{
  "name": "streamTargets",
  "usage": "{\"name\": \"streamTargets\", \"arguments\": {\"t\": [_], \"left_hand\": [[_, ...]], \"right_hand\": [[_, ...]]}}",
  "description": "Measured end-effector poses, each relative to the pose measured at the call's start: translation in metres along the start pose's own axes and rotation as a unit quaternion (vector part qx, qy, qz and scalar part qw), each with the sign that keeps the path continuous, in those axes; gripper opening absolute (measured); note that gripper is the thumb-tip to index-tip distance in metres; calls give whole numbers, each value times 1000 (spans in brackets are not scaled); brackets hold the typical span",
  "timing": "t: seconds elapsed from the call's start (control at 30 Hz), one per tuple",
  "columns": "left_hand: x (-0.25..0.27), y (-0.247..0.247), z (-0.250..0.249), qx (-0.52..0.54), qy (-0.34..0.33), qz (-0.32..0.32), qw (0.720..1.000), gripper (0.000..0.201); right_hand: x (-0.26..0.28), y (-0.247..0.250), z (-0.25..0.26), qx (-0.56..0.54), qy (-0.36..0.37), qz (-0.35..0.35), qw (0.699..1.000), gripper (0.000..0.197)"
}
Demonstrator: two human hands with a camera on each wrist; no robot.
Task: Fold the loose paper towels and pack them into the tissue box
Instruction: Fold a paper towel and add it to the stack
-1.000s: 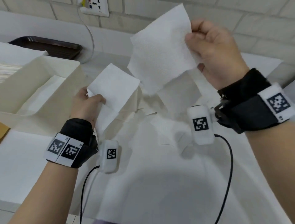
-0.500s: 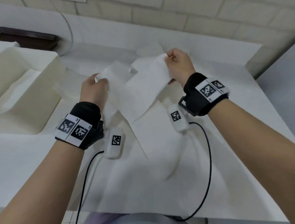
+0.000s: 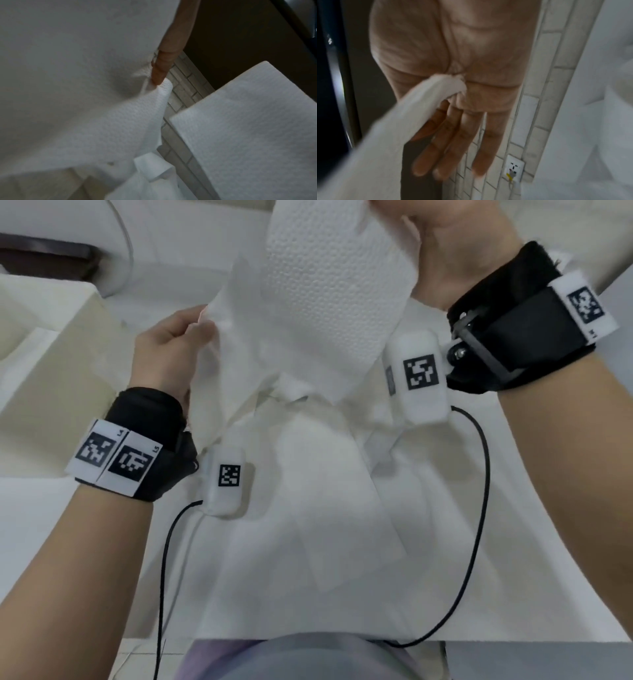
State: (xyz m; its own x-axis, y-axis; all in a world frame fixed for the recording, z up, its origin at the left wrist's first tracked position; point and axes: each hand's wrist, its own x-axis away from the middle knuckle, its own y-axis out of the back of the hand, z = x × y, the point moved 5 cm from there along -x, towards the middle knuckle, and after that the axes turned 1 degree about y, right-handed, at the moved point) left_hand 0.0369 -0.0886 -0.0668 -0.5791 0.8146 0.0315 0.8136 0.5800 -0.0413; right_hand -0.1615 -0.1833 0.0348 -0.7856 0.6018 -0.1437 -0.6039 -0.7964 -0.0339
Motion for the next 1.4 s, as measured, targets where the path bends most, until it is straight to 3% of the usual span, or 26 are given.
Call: {"name": "streamTargets", "arguments": {"t": [0.07,0.17,0.27,0.37,0.5,0.6,0.63,0.67,0.73,0.87,0.93,1.03,1.07,1.1,1.3,1.4], "left_hand": [[7,-8,-7,5,-25,36,999,19],[24,-21,-19,8,-63,95,993,19],[35,-29,-22,33,-70,150,986,18],[41,-29,-16,47,-48,171,983,19],[49,-29,-3,21,-15,185,982,24],[53,-30,4,52,33,203,977,17],[54,-30,6,33,36,203,978,28],[54,-30,6,-5,21,197,980,40],[58,-33,4,-80,-33,184,979,35],[56,-21,3,-135,-81,108,982,14],[52,-8,5,-120,-68,68,988,10],[47,11,8,-89,-41,10,995,11],[46,16,9,-84,-35,-3,996,13],[46,20,9,-79,-28,-13,996,17],[45,27,8,-45,-14,-54,997,22],[45,29,6,-44,-16,-69,997,23]], "right_hand": [[-6,-1,-2,-53,-18,24,998,29],[-11,5,-15,-17,-48,-56,997,5],[-5,7,-43,-16,-114,-84,990,25],[2,3,-64,-44,-164,-58,984,21],[9,4,-64,-15,-134,-68,988,20],[12,0,-56,77,-97,-87,988,18],[11,-4,-54,112,-82,-89,986,18],[12,-9,-52,146,-67,-90,983,18],[11,-19,-48,219,-33,-94,971,19],[17,-28,-48,364,-10,-110,925,11],[25,-23,-66,435,-89,-72,893,38],[41,-24,-108,586,-232,108,769,68],[45,-24,-119,606,-254,145,740,72],[47,-25,-125,607,-268,162,731,74],[46,-29,-137,573,-272,141,760,50],[44,-24,-133,526,-253,91,807,45]]}}
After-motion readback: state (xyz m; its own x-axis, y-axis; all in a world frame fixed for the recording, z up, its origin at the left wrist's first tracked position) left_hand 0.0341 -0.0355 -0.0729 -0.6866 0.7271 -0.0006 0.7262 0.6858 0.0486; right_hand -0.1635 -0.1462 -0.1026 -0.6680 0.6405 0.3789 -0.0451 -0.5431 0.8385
